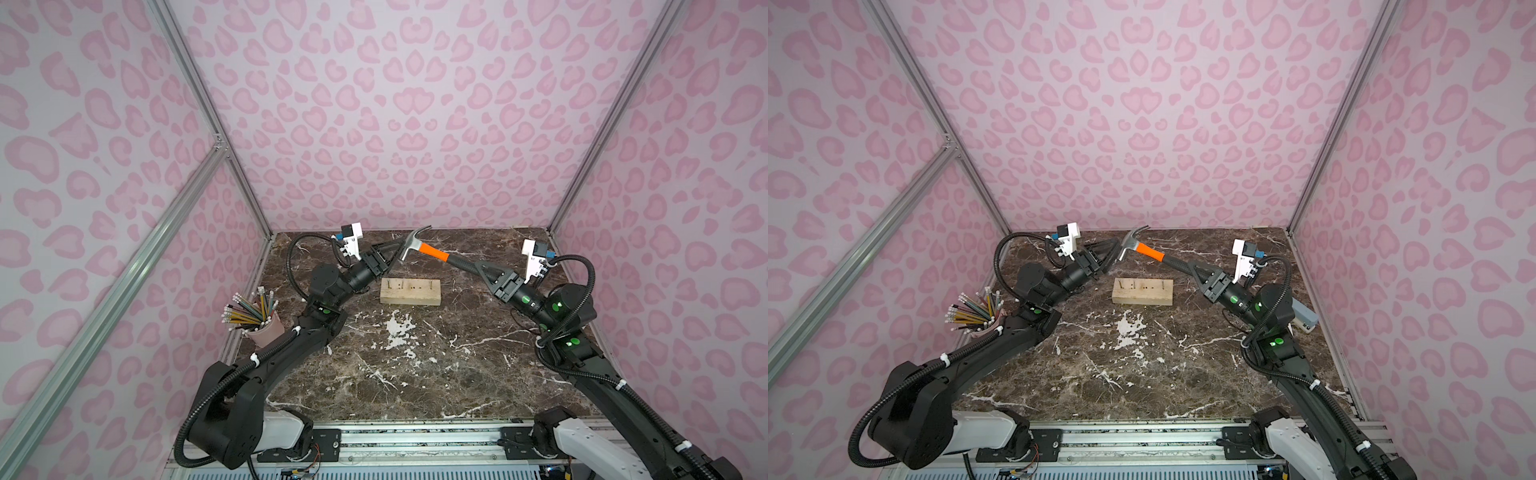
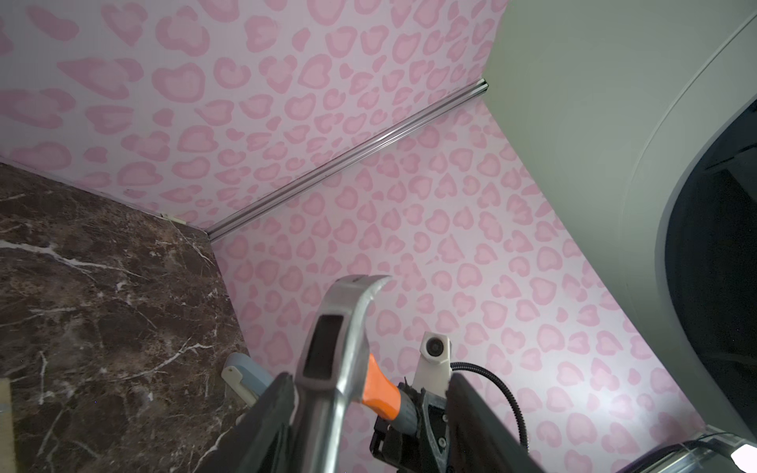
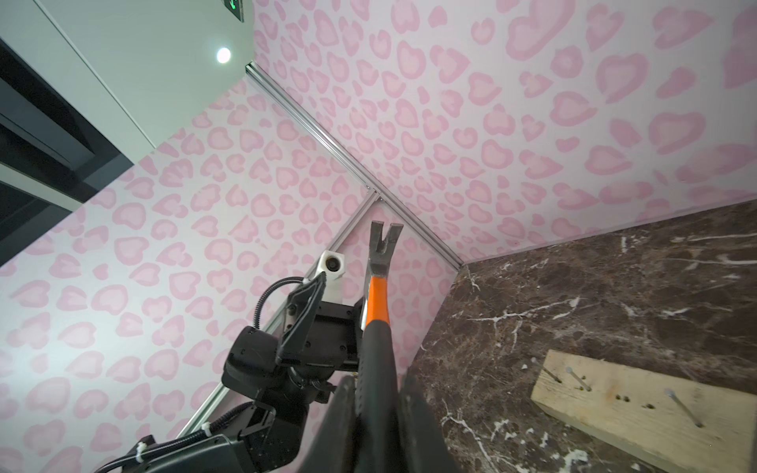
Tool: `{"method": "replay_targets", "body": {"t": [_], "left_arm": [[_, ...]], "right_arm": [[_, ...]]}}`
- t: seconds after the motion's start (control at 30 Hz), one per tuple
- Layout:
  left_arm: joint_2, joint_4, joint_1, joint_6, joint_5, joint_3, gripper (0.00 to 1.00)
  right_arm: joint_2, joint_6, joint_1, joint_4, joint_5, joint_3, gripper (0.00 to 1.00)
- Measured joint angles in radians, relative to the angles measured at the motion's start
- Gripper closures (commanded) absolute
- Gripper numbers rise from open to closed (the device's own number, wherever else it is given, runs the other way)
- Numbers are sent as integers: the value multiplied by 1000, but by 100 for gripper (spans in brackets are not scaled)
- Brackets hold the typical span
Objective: Use a claw hammer to pull out a nail
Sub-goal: Pick up the hammer at the center of the board.
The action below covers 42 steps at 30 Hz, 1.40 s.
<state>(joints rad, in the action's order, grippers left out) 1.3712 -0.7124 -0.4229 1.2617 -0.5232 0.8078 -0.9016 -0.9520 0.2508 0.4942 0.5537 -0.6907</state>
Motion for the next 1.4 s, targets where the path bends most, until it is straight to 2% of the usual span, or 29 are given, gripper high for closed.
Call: {"method": "replay_targets", "body": {"t": [0.13,0.3,0.43,0.57,0.7,0.97,1.03,1.07,1.13,1.2,1.33,1.4], "left_arm": [[11,109,36,-107,-82,42,35],[56,249,47,-238,-198,110,35],[76,351,56,-332,-271,139,34],[85,372,60,-367,-348,142,40],[88,345,59,-363,-429,142,51],[74,274,60,-309,-558,133,96],[67,253,60,-299,-554,125,97],[67,249,60,-295,-551,120,97],[67,241,60,-278,-545,106,97],[64,208,60,-251,-531,87,97],[61,142,56,-167,-486,34,97],[61,100,57,-124,-460,16,97]], "right_arm": [[-43,21,-58,-94,85,-56,100],[-75,43,-83,-157,237,-113,100],[-83,63,-91,-170,307,-127,100],[-89,67,-92,-181,357,-127,100],[-92,65,-91,-181,394,-126,100],[-100,26,-96,-132,464,-106,100],[-100,26,-96,-113,468,-106,100],[-100,26,-96,-114,467,-106,95],[-103,25,-95,-117,464,-102,78],[-99,15,-94,-111,453,-88,66],[-56,-18,-91,-59,381,-32,51],[-29,-36,-89,-27,352,-4,48]]}}
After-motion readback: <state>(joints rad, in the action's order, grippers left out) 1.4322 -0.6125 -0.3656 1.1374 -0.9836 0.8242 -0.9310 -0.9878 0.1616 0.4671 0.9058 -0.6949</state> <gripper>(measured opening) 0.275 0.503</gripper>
